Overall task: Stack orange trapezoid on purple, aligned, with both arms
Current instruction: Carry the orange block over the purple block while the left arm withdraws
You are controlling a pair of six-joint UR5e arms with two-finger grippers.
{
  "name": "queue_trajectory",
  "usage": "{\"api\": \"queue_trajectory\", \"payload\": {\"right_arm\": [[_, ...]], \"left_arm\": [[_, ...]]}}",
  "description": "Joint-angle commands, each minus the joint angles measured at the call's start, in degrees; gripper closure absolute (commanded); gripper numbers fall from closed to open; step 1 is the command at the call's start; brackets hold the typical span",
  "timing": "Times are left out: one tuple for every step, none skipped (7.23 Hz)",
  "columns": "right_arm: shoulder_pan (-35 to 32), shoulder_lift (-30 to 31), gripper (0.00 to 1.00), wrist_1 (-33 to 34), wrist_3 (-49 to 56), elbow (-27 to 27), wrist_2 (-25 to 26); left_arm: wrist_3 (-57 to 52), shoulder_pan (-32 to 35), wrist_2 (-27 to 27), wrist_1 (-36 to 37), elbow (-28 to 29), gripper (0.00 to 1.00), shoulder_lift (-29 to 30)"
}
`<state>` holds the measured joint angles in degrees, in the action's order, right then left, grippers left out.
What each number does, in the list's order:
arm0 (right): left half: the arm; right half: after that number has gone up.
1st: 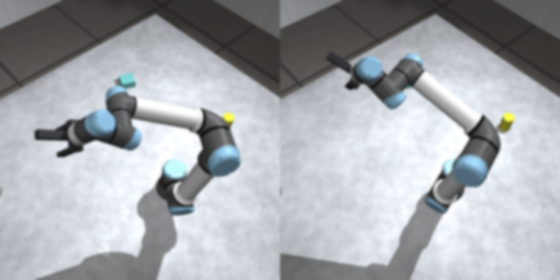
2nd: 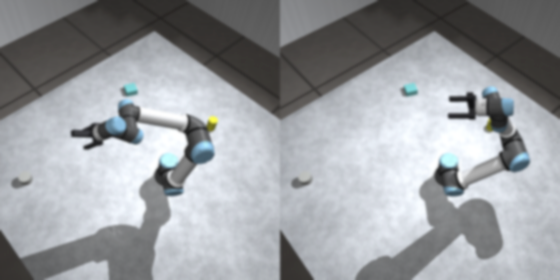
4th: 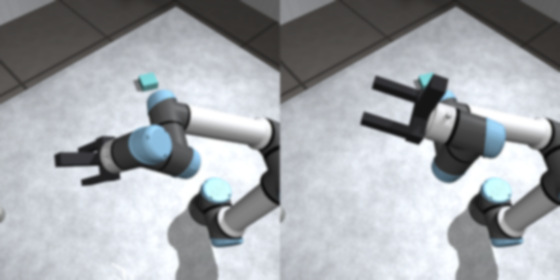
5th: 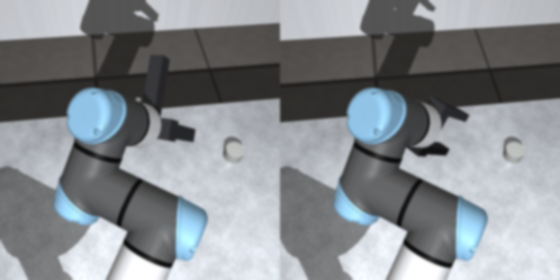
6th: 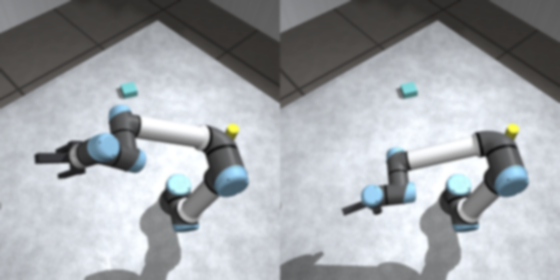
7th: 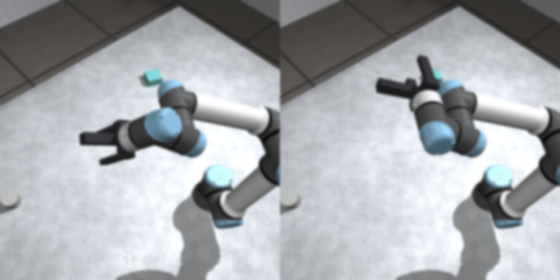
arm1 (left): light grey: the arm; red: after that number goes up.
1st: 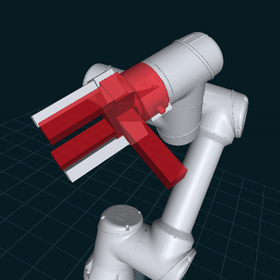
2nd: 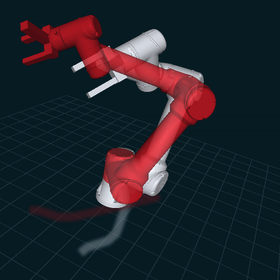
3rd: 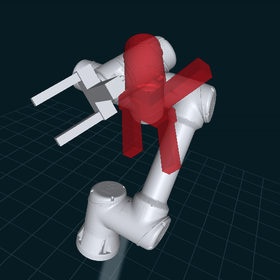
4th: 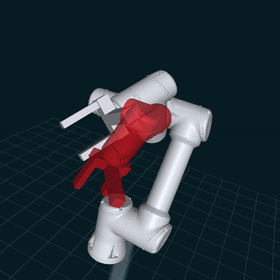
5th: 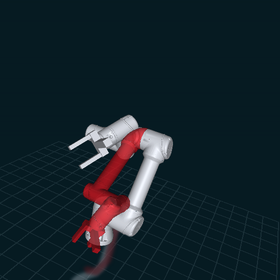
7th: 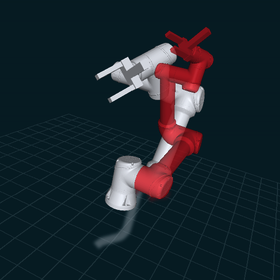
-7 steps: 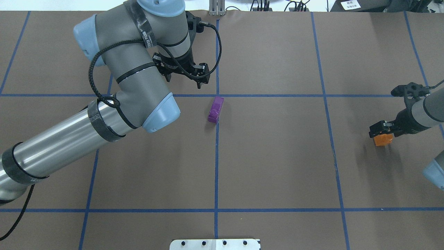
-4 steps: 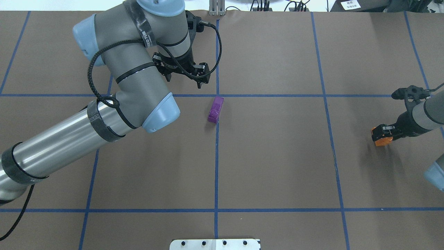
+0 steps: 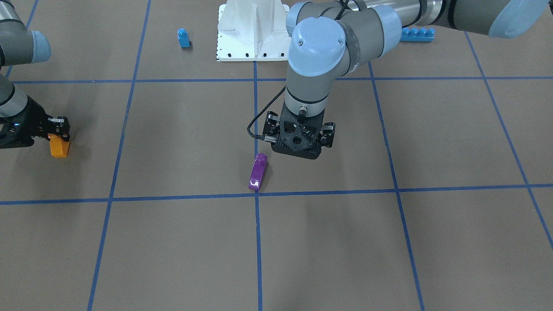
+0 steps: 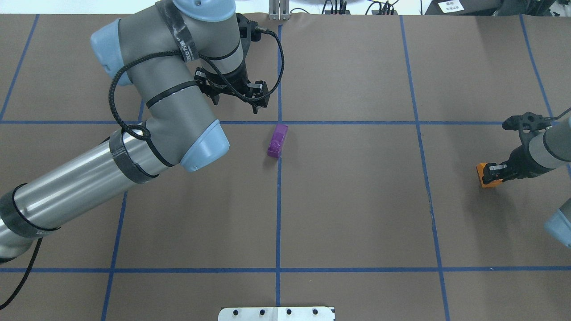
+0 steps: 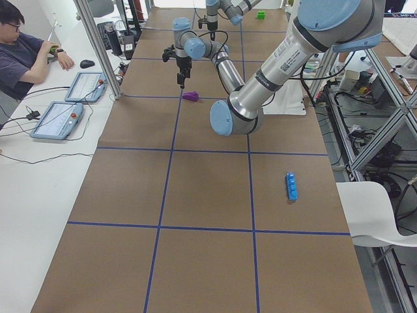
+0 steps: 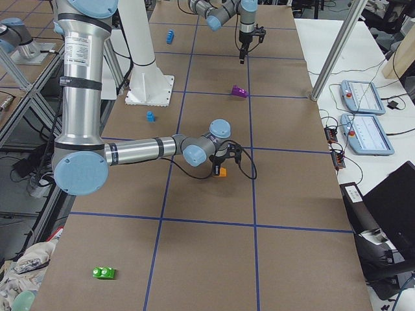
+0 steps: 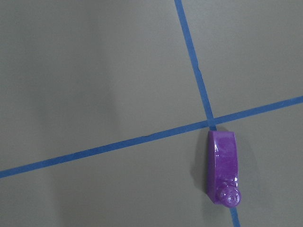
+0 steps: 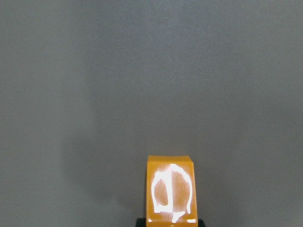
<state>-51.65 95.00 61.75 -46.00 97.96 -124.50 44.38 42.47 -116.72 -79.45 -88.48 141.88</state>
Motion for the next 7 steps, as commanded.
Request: {"api": "queue_trajectory", "payload": {"right_arm": [[-0.64,-0.43,1.00,0.30,-0.66,2.74,-4.31],[-3.17,-1.30,1.00,2.04,-0.75,4.24,-7.83],[-3.20,-3.05,1.00,6.76,-1.10,7.56,-8.04],[-3.20,-7.77,1.00,13.59,-4.41,9.68,-7.95],[-3.20,-14.77,1.00,19.75,-10.36,9.96,-7.86],[-2.24,-20.59,1.00,23.90,-14.69,9.88,-7.17],[0.64,-25.60,1.00,26.38,-19.78,9.36,-6.55]], "left_arm": [[-0.09,0.15,-0.08,0.00,-3.95,0.00,-3.08],[-0.09,0.50,0.00,0.00,-6.15,0.00,-5.37],[-0.87,1.11,0.00,0.00,-7.13,0.00,-6.78],[-3.14,2.08,-0.17,0.35,-8.97,0.00,-8.71],[-5.95,3.39,-0.35,0.35,-11.34,0.00,-12.30],[-9.89,5.32,-0.52,0.44,-13.27,0.00,-15.99],[-13.93,7.51,-0.70,0.44,-14.77,0.00,-19.50]]}}
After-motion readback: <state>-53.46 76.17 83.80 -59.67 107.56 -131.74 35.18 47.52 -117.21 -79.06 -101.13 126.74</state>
